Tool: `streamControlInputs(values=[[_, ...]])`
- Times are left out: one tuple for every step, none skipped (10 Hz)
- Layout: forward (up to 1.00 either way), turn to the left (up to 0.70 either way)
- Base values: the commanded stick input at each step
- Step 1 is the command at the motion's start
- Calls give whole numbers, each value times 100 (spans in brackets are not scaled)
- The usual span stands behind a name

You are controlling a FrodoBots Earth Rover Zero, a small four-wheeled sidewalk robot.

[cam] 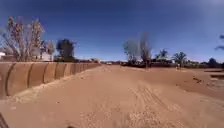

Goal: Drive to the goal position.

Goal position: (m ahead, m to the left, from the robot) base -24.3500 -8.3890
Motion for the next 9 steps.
streamControlInputs(values=[[70, 0], [70, 0], [70, 0], [70, 0], [70, 0], [70, 0], [70, 0], [70, 0], [70, 0]])
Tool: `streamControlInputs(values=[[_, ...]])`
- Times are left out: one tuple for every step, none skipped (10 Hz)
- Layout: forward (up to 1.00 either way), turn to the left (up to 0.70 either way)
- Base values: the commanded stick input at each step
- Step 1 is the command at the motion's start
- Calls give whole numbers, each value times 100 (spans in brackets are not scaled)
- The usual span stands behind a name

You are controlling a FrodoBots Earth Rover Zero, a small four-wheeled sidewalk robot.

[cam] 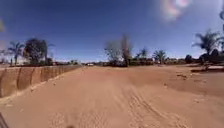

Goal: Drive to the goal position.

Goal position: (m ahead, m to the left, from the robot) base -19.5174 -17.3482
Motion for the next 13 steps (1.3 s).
streamControlInputs(values=[[70, 0], [70, 0], [70, 0], [70, 0], [70, 0], [70, 0], [70, 0], [70, 0], [70, 0], [70, 0], [70, 0], [41, -50], [6, -67]])
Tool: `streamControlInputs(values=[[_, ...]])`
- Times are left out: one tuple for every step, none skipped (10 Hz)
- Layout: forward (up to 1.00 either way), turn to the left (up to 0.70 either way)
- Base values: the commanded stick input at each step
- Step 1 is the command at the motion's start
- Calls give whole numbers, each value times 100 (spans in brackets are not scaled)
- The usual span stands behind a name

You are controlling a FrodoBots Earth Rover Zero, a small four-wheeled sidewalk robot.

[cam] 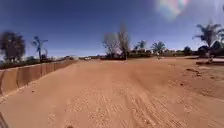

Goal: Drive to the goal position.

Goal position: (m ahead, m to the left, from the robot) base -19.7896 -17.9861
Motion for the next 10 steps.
streamControlInputs(values=[[0, -70], [0, -70], [0, -70], [0, -70], [0, -70], [0, -70], [0, -70], [0, -70], [0, -70], [0, -70]])
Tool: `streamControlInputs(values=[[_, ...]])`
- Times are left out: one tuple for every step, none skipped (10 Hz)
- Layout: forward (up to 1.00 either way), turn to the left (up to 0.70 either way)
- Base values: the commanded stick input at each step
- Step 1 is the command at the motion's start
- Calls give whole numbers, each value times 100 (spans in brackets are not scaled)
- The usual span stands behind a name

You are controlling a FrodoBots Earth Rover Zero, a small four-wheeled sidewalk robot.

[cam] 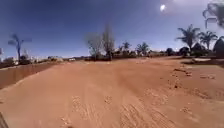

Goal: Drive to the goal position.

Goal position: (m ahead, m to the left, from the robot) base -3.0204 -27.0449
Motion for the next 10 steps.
streamControlInputs(values=[[0, -70], [0, -70], [0, -70], [0, -70], [0, -70], [0, -70], [0, -70], [0, -70], [0, -70], [0, -70]])
